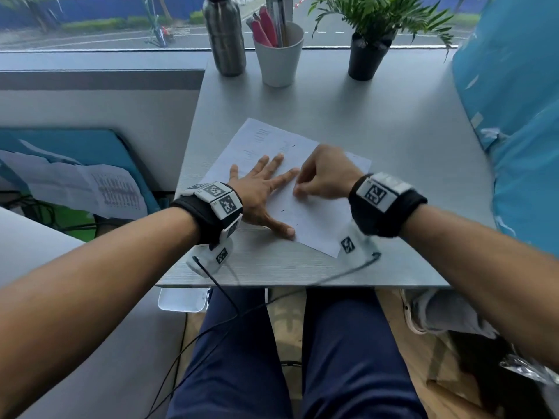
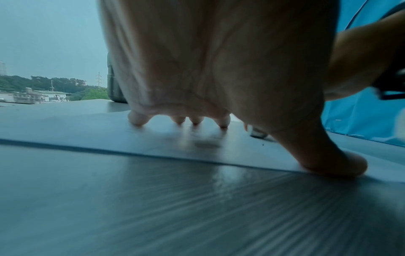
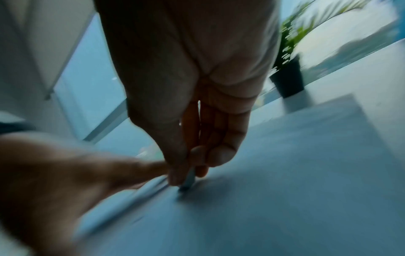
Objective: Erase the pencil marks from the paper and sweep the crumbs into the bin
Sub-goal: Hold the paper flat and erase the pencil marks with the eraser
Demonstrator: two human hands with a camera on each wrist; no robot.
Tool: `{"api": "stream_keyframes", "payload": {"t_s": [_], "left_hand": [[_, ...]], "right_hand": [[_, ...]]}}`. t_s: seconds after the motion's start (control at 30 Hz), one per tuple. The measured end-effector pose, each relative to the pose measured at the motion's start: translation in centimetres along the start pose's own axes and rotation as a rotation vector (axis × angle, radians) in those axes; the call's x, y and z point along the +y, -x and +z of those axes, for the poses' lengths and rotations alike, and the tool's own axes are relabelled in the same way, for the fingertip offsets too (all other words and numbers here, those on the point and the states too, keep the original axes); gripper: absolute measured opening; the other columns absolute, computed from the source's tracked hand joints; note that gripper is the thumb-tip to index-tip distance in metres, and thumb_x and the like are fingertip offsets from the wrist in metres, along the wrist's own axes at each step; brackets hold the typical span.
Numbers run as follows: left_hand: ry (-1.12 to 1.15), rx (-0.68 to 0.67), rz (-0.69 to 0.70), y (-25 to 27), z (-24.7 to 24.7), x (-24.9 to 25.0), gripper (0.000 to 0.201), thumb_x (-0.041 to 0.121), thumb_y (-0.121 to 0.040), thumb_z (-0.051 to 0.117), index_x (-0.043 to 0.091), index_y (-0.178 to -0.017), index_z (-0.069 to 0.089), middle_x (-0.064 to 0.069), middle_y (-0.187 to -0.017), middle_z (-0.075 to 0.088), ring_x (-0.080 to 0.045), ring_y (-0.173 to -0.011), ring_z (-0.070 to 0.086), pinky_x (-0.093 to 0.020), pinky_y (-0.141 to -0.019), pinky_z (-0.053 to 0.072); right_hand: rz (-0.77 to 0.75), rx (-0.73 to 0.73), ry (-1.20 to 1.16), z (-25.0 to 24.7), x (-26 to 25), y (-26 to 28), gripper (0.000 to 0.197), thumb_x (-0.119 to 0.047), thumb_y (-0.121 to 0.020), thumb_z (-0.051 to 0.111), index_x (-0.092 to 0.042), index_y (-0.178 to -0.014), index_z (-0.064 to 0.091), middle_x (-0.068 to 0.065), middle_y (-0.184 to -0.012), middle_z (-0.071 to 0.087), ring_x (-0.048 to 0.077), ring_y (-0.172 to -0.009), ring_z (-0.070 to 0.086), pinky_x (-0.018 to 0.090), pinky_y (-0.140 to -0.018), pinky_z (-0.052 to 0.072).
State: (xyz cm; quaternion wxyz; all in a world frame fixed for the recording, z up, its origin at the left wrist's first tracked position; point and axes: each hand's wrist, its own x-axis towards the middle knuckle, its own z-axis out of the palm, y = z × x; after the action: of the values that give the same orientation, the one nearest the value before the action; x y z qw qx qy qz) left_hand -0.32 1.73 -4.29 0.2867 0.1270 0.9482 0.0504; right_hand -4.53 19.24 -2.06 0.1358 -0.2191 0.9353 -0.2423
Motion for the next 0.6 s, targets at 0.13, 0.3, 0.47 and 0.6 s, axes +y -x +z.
{"api": "stream_keyframes", "payload": {"t_s": [0.13, 0.3, 0.47, 0.6], "left_hand": [[0.007, 0.000, -0.007, 0.1, 0.0, 0.0, 0.134, 0.089, -0.049, 0.063, 0.046, -0.148, -0.018, 0.010, -0.153, -0.037, -0.016, -0.143, -0.031, -0.070, -0.109, -0.010], [0.009, 0.008, -0.011, 0.0, 0.0, 0.3, 0.134, 0.088, -0.049, 0.063, 0.047, -0.147, -0.019, 0.010, -0.154, -0.036, -0.016, -0.143, -0.030, -0.069, -0.109, -0.010], [0.013, 0.008, 0.010, 0.1, 0.0, 0.1, 0.134, 0.088, -0.050, 0.064, 0.044, -0.149, -0.015, 0.010, -0.153, -0.036, -0.015, -0.143, -0.030, -0.069, -0.110, -0.009], [0.011, 0.007, -0.003, 0.1, 0.0, 0.2, 0.135, 0.087, -0.050, 0.064, 0.044, -0.148, -0.017, 0.010, -0.154, -0.036, -0.016, -0.143, -0.030, -0.069, -0.109, -0.009]], "right_hand": [[-0.007, 0.022, -0.010, 0.3, -0.2, -0.3, 0.014, -0.021, -0.066, 0.080, -0.013, -0.078, 0.079, 0.002, -0.075, 0.075, 0.010, -0.067, 0.065, 0.020, -0.065, 0.049], [0.040, 0.058, -0.011, -0.3, 0.2, -0.7, 0.016, -0.024, -0.069, 0.080, -0.014, -0.082, 0.080, 0.003, -0.079, 0.076, 0.011, -0.072, 0.066, 0.020, -0.072, 0.049], [-0.056, -0.026, 0.004, 0.9, -0.9, 0.0, 0.015, -0.022, -0.067, 0.081, -0.013, -0.078, 0.080, 0.002, -0.074, 0.075, 0.011, -0.068, 0.066, 0.022, -0.068, 0.052], [0.014, 0.059, -0.028, 0.1, -0.1, -1.0, 0.014, -0.022, -0.068, 0.081, -0.014, -0.079, 0.080, 0.002, -0.075, 0.075, 0.011, -0.069, 0.067, 0.023, -0.073, 0.055]]}}
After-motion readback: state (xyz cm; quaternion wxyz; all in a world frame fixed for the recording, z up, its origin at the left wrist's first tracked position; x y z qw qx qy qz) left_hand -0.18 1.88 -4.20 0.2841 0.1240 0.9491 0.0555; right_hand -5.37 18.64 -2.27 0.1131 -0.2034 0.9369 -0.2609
